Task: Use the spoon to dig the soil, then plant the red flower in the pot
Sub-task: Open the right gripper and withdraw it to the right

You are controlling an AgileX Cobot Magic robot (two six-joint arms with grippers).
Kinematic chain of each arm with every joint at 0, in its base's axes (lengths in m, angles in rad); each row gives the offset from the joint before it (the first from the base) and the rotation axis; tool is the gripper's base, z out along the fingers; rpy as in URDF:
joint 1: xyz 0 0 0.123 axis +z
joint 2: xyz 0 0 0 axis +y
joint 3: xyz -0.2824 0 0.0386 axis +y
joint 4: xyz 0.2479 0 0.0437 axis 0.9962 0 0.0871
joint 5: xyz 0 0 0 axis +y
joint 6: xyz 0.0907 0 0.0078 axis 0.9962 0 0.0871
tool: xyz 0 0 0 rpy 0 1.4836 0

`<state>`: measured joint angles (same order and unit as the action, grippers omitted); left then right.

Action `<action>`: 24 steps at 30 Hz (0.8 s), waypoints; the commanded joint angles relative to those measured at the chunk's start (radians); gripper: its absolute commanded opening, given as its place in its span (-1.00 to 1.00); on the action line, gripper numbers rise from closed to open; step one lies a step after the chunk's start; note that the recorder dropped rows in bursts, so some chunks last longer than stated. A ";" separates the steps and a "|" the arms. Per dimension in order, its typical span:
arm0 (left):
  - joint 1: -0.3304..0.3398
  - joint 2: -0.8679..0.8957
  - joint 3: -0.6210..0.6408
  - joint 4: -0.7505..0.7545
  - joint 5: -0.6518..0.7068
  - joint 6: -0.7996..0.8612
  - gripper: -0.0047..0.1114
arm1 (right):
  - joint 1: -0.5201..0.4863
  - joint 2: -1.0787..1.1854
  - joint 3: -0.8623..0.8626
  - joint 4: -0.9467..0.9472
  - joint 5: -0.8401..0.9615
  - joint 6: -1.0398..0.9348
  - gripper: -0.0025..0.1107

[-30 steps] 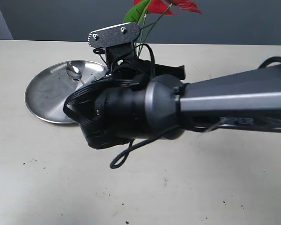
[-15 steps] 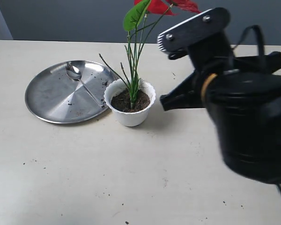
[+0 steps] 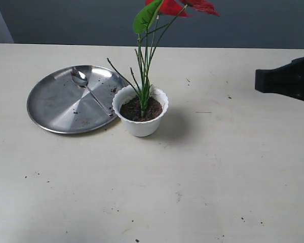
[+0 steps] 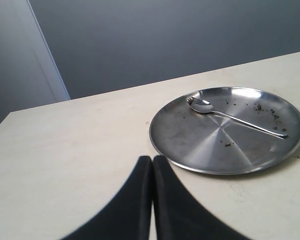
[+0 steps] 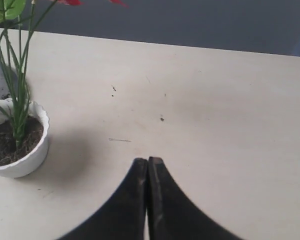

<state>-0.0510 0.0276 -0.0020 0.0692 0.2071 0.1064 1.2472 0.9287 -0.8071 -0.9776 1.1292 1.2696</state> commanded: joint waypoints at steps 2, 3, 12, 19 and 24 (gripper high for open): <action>-0.002 -0.004 0.002 0.001 -0.006 -0.005 -0.91 | -0.001 -0.036 0.006 -0.041 0.008 -0.014 -0.97; -0.002 -0.004 0.002 0.001 -0.006 -0.005 -0.91 | -0.001 -0.036 0.006 -0.057 -0.006 -0.014 -0.97; -0.002 -0.004 0.002 0.001 -0.006 -0.005 -0.91 | -0.130 -0.044 0.006 -0.191 -0.455 -0.017 -0.97; -0.002 -0.004 0.002 0.001 -0.006 -0.005 -0.91 | -0.669 -0.086 0.195 -0.161 -1.110 -0.019 -0.97; -0.002 -0.004 0.002 0.001 -0.006 -0.005 -0.91 | -1.059 -0.357 0.457 -0.168 -1.401 -0.007 -0.97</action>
<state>-0.0510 0.0276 -0.0020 0.0692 0.2071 0.1064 0.3235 0.6899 -0.4281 -1.1337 -0.1673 1.2565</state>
